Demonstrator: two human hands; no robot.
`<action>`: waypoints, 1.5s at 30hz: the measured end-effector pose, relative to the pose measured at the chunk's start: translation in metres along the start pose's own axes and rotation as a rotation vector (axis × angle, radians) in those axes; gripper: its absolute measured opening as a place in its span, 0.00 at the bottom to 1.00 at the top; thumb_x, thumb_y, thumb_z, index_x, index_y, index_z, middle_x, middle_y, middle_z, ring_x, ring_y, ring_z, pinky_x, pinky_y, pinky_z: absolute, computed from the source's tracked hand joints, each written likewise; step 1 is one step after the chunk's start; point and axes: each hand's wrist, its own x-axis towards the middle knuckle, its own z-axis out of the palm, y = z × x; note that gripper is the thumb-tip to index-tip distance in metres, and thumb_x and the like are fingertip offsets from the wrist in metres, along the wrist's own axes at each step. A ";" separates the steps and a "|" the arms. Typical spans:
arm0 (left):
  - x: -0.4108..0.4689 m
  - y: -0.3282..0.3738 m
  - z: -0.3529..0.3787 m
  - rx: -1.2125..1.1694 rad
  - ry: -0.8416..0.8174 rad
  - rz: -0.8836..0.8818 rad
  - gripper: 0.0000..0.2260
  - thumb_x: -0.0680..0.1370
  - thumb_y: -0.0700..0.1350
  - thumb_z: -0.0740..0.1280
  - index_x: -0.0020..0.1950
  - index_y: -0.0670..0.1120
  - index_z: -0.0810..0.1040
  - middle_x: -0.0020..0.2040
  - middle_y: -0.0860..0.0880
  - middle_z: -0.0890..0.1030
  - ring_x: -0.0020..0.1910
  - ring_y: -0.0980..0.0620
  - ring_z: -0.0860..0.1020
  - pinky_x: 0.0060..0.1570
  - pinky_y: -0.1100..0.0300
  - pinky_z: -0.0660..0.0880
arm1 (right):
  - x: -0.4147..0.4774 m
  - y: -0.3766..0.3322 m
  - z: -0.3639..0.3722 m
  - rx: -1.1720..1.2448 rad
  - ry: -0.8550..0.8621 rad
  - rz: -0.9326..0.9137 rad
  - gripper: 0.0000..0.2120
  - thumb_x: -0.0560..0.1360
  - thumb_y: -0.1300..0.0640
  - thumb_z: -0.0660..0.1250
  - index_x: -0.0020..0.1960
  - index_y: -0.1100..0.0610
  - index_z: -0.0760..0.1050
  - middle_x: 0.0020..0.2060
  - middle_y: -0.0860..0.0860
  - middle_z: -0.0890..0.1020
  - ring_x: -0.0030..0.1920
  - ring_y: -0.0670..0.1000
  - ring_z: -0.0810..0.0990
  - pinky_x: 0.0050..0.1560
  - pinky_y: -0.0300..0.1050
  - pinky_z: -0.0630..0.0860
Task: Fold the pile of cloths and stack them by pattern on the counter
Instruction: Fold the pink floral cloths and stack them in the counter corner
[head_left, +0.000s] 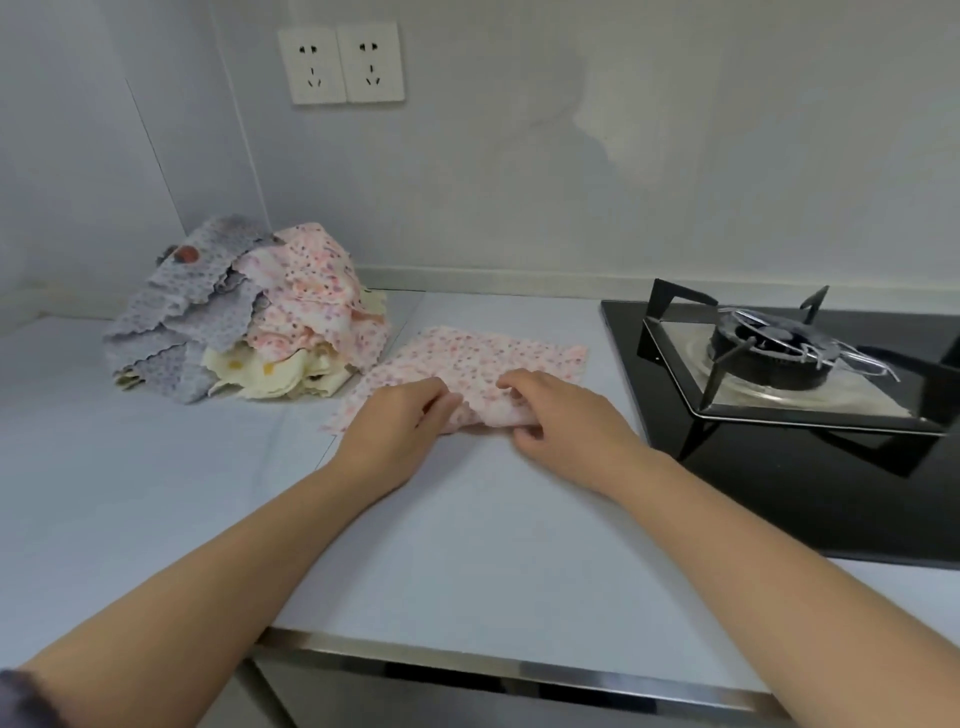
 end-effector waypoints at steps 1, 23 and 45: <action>-0.001 -0.001 -0.001 -0.004 0.003 0.004 0.19 0.80 0.54 0.58 0.36 0.42 0.70 0.30 0.48 0.74 0.32 0.47 0.72 0.36 0.52 0.68 | 0.002 -0.002 -0.001 -0.061 0.021 -0.008 0.22 0.76 0.57 0.61 0.69 0.47 0.64 0.63 0.46 0.74 0.58 0.52 0.76 0.51 0.47 0.73; -0.001 -0.028 -0.038 -0.217 0.171 -0.266 0.06 0.74 0.40 0.72 0.37 0.48 0.80 0.29 0.57 0.79 0.31 0.63 0.75 0.32 0.73 0.67 | 0.004 0.022 -0.012 0.342 0.344 0.335 0.10 0.74 0.65 0.61 0.35 0.58 0.67 0.28 0.51 0.69 0.34 0.59 0.70 0.33 0.48 0.64; -0.001 0.007 -0.032 0.410 0.035 -0.445 0.15 0.82 0.46 0.54 0.36 0.45 0.64 0.34 0.48 0.71 0.36 0.44 0.71 0.36 0.56 0.66 | 0.004 0.022 -0.017 0.179 0.136 0.423 0.18 0.78 0.58 0.57 0.31 0.56 0.57 0.26 0.51 0.65 0.31 0.55 0.64 0.32 0.47 0.59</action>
